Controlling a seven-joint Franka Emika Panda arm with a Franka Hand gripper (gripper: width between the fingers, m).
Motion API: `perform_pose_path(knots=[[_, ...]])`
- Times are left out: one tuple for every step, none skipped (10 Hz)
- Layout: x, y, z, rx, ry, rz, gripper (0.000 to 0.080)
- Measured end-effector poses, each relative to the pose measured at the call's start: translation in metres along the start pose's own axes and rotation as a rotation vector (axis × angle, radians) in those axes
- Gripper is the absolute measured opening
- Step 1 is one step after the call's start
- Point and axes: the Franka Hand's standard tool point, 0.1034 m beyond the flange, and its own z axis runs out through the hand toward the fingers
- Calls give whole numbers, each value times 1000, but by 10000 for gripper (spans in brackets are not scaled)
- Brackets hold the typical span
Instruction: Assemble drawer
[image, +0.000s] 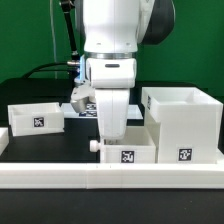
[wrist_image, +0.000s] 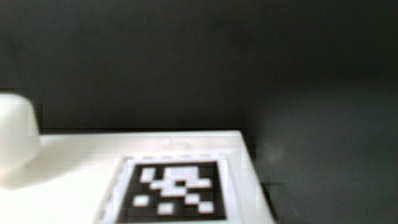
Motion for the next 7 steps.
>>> perform_pose_path(knots=[[3, 0, 0, -1, 0, -3, 41], [2, 0, 0, -1, 1, -3, 41], [-4, -1, 1, -1, 0, 8, 41], [-5, 0, 1, -5, 1, 13, 41], [-4, 0, 1, -27, 4, 13, 41], [-5, -1, 2, -22, 3, 13, 41], [-2, -1, 2, -21, 3, 11, 41]])
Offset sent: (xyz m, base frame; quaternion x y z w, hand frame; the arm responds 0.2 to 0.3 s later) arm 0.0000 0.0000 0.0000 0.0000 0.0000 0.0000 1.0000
